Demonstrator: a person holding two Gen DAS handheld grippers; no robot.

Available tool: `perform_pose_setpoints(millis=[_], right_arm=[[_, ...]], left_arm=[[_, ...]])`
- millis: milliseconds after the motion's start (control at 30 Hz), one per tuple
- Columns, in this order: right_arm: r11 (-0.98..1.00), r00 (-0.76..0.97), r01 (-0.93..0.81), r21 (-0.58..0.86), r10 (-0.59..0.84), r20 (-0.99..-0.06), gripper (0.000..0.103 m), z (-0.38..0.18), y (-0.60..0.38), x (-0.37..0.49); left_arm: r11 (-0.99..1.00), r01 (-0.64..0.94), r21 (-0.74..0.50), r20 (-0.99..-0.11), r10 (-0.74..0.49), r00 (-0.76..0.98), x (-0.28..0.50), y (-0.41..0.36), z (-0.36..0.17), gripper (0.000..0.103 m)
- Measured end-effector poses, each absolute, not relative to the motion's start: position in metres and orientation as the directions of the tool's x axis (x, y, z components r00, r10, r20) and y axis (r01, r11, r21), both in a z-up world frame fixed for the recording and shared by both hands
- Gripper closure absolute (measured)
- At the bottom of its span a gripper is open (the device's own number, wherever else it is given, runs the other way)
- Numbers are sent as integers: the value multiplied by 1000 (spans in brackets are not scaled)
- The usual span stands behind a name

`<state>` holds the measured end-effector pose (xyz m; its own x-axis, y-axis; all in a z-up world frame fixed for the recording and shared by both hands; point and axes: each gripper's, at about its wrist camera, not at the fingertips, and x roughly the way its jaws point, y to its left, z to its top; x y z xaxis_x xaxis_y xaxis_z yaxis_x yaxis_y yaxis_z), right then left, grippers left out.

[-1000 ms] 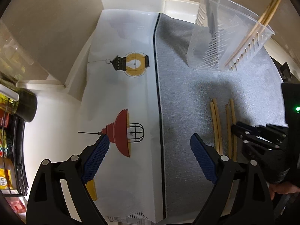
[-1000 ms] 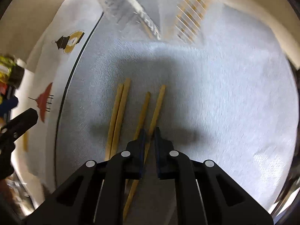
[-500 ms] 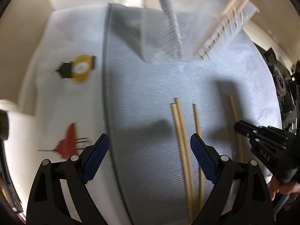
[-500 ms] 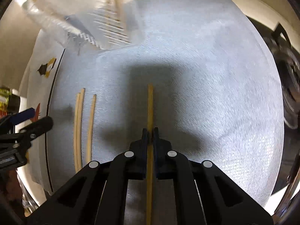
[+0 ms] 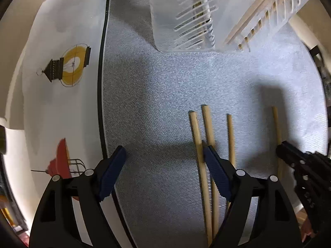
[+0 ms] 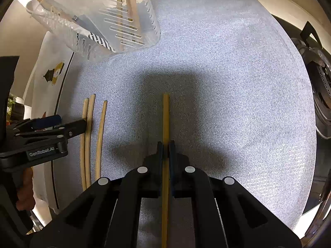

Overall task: Organize utensils
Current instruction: 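Grasp a chopstick with the right gripper while the left gripper grasps another chopstick, then lift both held chopsticks up over the clear container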

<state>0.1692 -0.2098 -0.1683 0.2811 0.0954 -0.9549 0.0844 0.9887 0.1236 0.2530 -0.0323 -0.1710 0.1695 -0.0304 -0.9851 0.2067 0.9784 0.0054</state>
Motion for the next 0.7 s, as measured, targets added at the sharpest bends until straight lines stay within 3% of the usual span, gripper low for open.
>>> perform_pose_setpoints(millis=[67, 167, 300, 400, 700], right_arm=[[993, 273, 71, 94, 71, -959, 96, -169, -202, 174], [998, 268, 51, 41, 26, -963, 96, -169, -191, 183], [1000, 291, 13, 15, 10, -957, 96, -171, -177, 188], [992, 285, 41, 123, 106, -953, 97, -170, -181, 189], [985, 415, -5, 173, 160, -896, 97, -116, -186, 177]], left_arm=[[978, 208, 5, -986, -30, 166, 256, -37, -170, 28], [974, 225, 4, -986, -33, 163, 260, -44, -167, 46], [970, 242, -11, -987, -50, 155, 265, -51, -163, 94], [973, 218, -81, -982, -115, 152, 266, -41, -158, 97], [921, 303, -246, -885, -341, 318, 231, -14, -75, 97]])
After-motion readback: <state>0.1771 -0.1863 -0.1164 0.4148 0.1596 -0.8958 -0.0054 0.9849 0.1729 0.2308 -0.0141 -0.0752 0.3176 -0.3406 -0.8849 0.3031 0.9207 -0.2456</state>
